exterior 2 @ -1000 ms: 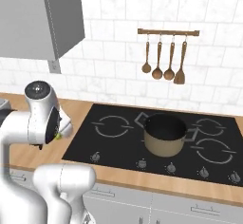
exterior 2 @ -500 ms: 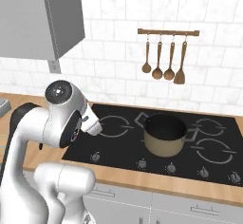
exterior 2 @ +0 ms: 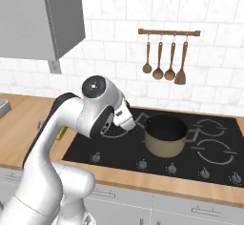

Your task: Put the cucumber and cucumber in the pot. Retrieve the spatula and lightly stir the vegetables in the pot.

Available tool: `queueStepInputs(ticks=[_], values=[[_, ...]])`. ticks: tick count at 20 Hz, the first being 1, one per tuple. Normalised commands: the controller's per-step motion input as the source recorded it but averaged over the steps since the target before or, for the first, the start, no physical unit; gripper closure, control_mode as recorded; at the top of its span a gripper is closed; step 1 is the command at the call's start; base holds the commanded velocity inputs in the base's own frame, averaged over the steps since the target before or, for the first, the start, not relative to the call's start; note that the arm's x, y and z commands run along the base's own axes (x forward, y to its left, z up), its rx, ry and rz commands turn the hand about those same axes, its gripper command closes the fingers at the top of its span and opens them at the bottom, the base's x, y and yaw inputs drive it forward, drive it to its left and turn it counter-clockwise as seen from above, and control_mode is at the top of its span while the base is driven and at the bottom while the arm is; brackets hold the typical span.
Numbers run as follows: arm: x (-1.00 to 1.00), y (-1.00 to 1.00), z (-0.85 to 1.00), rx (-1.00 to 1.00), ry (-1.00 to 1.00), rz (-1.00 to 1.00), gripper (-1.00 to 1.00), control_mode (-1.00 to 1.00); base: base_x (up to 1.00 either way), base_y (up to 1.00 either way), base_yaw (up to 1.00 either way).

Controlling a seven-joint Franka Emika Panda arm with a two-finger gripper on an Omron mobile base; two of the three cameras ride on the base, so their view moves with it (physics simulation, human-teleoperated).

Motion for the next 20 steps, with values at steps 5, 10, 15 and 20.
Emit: queueStepInputs(ticks=[5, 10, 15, 20], values=[[0.71, -0.70, -0.04, -0.02, -0.06, -0.13, 1.00, -1.00, 0.00, 0.00, 0.00], [0.53, -0.67, -0.22, -0.13, -0.07, -0.17, 1.00, -1.00, 0.00, 0.00, 0.00], [0.31, -0.57, -0.47, -0.21, -0.02, -0.12, 1.00, -1.00, 0.00, 0.00, 0.00], [0.29, -0.49, -0.31, -0.11, 0.02, -0.03, 1.00, -1.00, 0.00, 0.00, 0.00]])
